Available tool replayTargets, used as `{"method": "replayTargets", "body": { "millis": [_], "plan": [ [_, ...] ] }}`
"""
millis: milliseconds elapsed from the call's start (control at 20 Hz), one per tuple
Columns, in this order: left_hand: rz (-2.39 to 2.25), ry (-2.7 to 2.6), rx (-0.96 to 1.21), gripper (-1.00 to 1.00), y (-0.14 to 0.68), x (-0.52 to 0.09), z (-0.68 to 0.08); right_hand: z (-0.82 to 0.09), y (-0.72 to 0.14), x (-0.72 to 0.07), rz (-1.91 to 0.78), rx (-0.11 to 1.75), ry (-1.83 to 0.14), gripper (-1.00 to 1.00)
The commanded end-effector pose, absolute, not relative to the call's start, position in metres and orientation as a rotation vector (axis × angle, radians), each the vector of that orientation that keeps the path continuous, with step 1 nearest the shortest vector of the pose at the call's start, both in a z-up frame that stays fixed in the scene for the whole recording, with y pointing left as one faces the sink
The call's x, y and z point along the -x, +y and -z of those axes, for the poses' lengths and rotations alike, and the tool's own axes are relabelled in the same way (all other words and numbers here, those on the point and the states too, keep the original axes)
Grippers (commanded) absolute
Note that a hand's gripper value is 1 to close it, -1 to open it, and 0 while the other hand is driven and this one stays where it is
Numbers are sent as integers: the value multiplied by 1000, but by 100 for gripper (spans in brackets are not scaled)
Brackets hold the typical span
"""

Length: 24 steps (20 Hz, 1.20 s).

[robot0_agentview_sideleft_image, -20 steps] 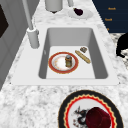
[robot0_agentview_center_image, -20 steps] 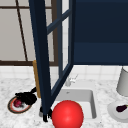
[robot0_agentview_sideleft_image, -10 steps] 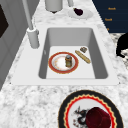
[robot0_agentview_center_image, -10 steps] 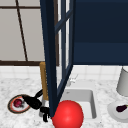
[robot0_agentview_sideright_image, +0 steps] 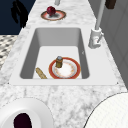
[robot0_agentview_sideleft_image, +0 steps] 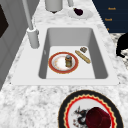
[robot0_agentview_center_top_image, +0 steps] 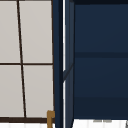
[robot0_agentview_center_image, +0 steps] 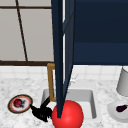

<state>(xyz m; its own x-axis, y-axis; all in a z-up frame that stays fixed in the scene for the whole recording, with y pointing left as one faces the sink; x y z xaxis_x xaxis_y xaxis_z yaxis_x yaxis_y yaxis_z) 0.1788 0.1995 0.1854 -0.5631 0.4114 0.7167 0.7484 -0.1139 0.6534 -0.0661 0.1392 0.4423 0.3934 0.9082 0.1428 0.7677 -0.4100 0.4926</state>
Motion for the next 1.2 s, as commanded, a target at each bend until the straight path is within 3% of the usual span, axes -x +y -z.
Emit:
{"method": "replayTargets", "body": {
  "millis": [0,700,1150],
  "plan": [
    [1729,-1879,1287,0,200,-179,-185,-433,122,82,-470,-2378,1496,-100],
    [1729,-1879,1287,0,200,-179,-185,-416,103,98,-299,-2376,1992,-100],
    [1729,-1879,1287,0,200,-179,-185,-381,102,80,-130,-2384,2120,-100]
  ]
}}
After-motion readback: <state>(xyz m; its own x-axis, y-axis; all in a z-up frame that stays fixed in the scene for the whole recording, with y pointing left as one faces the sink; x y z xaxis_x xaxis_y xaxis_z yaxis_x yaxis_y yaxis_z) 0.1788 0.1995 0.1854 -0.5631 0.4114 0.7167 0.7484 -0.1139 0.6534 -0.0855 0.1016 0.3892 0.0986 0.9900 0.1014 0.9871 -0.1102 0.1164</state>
